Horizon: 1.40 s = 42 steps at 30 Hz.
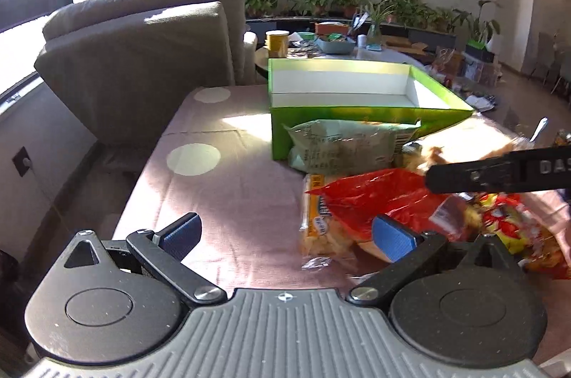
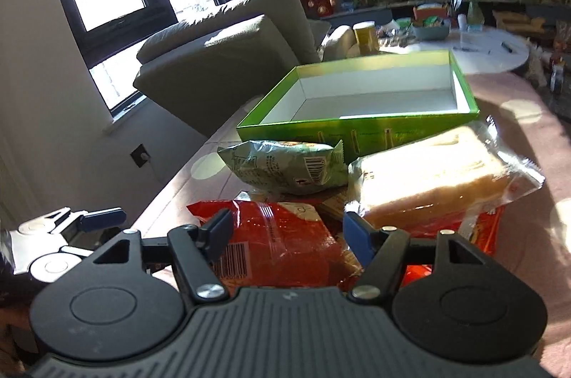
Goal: Organize snacks
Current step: 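Move the right gripper down onto the red chip bag and grasp it, then lift the red chip bag with the right gripper over the green box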
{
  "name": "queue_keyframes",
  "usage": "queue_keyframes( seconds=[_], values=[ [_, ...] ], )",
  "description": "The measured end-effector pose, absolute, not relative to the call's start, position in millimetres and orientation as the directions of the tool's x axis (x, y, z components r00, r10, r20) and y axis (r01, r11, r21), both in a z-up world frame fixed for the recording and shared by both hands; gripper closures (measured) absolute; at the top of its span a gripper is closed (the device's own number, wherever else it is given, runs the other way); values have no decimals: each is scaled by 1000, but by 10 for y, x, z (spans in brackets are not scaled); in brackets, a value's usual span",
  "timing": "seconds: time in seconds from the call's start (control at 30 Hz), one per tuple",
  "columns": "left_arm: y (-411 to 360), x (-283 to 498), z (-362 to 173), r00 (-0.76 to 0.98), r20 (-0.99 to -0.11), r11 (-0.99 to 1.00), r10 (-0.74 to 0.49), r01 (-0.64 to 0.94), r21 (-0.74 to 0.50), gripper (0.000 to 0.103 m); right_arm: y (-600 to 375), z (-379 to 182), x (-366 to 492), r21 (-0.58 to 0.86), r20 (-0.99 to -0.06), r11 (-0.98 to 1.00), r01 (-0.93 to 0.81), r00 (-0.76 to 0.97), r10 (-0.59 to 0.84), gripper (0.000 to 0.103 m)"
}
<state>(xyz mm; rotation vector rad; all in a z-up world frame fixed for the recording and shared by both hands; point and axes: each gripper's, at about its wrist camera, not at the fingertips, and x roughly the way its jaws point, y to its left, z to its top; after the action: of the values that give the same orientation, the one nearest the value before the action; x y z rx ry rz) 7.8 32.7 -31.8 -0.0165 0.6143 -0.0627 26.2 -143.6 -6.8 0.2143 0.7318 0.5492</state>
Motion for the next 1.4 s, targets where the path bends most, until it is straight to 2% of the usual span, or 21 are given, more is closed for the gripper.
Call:
queue_keyframes(
  seconds=[0.13,0.27,0.4,0.5,0.63,0.77,0.9,1.0,1.17,1.23,1.27,1.3,1.37,1.4],
  values=[
    [194,146,-336,779,-595,980,-197,149,-128,1,-1472,-152,492,470,-613,810,-351,530,586,31],
    [12,263,-392,774,-610,984,-171,161,-71,1,-1414,-244,682,515,-657,800,-308,458,599,26],
    [-17,344,-396,763,-623,984,-171,167,-66,1,-1264,-224,675,467,-678,811,-352,446,584,18],
    [24,315,-340,755,-627,979,-190,190,-68,1,-1235,-209,607,429,-696,831,-354,457,554,18],
    [31,232,-266,759,-614,972,-217,227,-63,1,-1371,-204,579,472,-693,828,-303,452,561,18],
    [-55,241,-243,768,-607,973,-202,230,-33,1,-1492,-206,603,529,-689,816,-232,444,573,24],
    [-16,154,-128,793,-575,972,-203,236,-17,1,-1538,-146,503,546,-680,805,-232,439,587,32],
    [-6,60,-64,799,-557,963,-226,268,-6,1,-1586,-113,486,577,-665,787,-217,435,607,32],
    [-217,101,-223,731,-619,931,-287,365,-1,1,-1617,-100,483,596,-647,772,-220,439,624,32],
    [-293,182,-336,712,-647,932,-274,362,3,6,-1623,-103,485,588,-650,776,-228,439,620,32],
    [-300,229,-386,693,-667,932,-275,362,-9,16,-1627,-106,488,582,-652,779,-233,439,618,32],
    [-301,266,-427,678,-684,935,-270,353,-20,21,-1637,-111,492,579,-654,781,-233,439,616,32],
    [-258,307,-495,659,-702,942,-270,332,-51,21,-1656,-122,505,574,-660,788,-223,445,606,31],
    [-230,323,-514,648,-707,941,-283,329,-75,21,-1653,-130,513,563,-667,796,-222,446,597,24]
  ],
)
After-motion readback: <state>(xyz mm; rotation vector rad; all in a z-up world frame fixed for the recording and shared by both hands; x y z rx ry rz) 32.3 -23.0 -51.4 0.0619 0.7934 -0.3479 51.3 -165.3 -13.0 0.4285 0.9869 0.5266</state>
